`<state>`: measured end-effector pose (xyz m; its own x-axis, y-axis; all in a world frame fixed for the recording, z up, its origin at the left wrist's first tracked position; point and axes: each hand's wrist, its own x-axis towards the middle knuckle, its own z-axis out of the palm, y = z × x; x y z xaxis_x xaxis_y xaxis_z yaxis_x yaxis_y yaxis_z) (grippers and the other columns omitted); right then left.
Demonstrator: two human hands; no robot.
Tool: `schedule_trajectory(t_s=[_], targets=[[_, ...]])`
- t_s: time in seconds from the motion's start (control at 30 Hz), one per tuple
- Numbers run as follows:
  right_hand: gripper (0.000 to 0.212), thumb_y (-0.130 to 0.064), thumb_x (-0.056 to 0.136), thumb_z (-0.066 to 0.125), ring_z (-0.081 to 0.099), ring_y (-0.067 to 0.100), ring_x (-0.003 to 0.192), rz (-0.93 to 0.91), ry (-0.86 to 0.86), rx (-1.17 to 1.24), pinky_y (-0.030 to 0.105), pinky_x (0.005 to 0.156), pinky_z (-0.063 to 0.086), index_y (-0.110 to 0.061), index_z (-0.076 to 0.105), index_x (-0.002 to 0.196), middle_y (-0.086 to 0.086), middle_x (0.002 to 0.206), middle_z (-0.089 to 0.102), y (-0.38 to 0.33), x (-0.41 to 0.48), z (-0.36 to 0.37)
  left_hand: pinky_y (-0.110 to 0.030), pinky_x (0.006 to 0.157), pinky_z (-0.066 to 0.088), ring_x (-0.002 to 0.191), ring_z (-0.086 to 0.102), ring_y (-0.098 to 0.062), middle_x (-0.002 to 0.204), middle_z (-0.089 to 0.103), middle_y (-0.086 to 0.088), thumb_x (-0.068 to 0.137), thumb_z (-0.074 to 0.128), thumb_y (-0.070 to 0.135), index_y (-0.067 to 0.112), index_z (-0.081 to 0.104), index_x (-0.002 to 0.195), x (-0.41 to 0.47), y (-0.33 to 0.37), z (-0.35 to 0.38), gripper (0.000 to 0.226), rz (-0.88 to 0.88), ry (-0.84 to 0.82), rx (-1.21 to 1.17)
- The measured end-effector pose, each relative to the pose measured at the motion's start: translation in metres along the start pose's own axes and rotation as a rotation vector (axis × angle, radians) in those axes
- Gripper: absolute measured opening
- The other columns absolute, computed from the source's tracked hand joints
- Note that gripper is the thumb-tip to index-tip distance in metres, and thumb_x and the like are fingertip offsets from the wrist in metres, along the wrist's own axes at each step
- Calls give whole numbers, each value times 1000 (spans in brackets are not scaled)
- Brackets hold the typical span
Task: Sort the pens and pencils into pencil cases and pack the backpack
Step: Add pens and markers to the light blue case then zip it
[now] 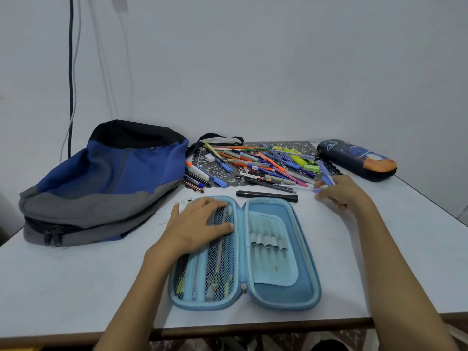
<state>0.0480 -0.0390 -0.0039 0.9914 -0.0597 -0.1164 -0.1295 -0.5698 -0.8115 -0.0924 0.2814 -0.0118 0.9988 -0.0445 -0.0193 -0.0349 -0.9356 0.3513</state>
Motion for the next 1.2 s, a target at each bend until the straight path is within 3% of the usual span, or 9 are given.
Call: schedule_trajectory(t_s=[0.2, 0.33, 0.5, 0.63, 0.77, 0.83, 0.93, 1.03, 1.2], targets=[[24, -23, 75, 81, 58, 30, 87, 0, 180, -196, 36, 72, 44, -16, 66, 93, 11, 93, 63, 9, 5, 2, -46, 102, 40, 126, 45, -24, 132, 53, -2, 97, 47, 39, 31, 54, 132, 45, 4, -4, 36, -8, 255, -18], [22, -29, 71, 84, 56, 27, 86, -2, 178, -160, 33, 67, 38, -21, 67, 81, 9, 90, 63, 14, 6, -3, -42, 88, 49, 112, 56, -24, 122, 63, -2, 97, 46, 20, 29, 65, 119, 74, -5, -13, 30, -23, 291, -27], [19, -30, 67, 86, 56, 25, 75, -29, 150, -95, 31, 63, 38, -20, 73, 75, 6, 77, 64, 20, 4, -16, -38, 97, 42, 119, 52, -28, 133, 57, -10, 100, 39, 28, 13, 62, 123, 88, -11, -8, 36, -109, 48, -24], [21, -11, 75, 80, 35, 15, 49, -76, 39, 220, 21, 42, 27, -11, 60, 71, 5, 59, 44, 14, -4, -24, -36, 101, 36, 123, 49, -28, 136, 56, -10, 103, 35, 33, 11, 61, 124, 80, -16, 1, 40, -142, 65, -173], [11, -4, 80, 73, 36, 6, 39, -150, 90, 592, 16, 34, 26, -5, 64, 86, 4, 61, 52, 4, -5, -26, -29, 107, 34, 125, 50, -17, 137, 58, -3, 102, 46, 30, 14, 63, 128, 70, -38, 3, 35, -33, 126, -517], [10, -2, 83, 69, 34, 4, 37, -197, 102, 762, 15, 33, 24, -8, 61, 85, -1, 60, 55, -4, -8, -28, -24, 107, 30, 129, 47, -12, 139, 56, -1, 101, 48, 29, 18, 64, 126, 62, -52, 10, 32, 9, 152, -557], [17, -8, 86, 67, 34, 3, 40, -246, 95, 1045, 15, 35, 24, -15, 53, 79, -7, 60, 49, -9, -9, -32, -24, 108, 26, 136, 40, -11, 140, 53, 0, 101, 49, 34, 37, 63, 116, 57, -63, 21, 22, 65, 186, -565], [11, -23, 91, 63, 38, 5, 46, -242, 90, 1220, 16, 37, 27, -16, 59, 83, -5, 64, 50, -12, -6, -28, -24, 105, 28, 134, 42, -8, 136, 56, 4, 91, 48, 47, 49, 60, 103, 57, -63, 22, 17, 77, 214, -570], [24, -38, 99, 48, 52, 10, 53, -128, 129, 1094, 18, 44, 42, -20, 55, 85, -4, 65, 65, -31, 9, -4, -24, 106, 28, 136, 39, -7, 134, 57, 7, 102, 47, 31, 34, 66, 115, 61, -66, 25, 23, 85, 239, -555]])
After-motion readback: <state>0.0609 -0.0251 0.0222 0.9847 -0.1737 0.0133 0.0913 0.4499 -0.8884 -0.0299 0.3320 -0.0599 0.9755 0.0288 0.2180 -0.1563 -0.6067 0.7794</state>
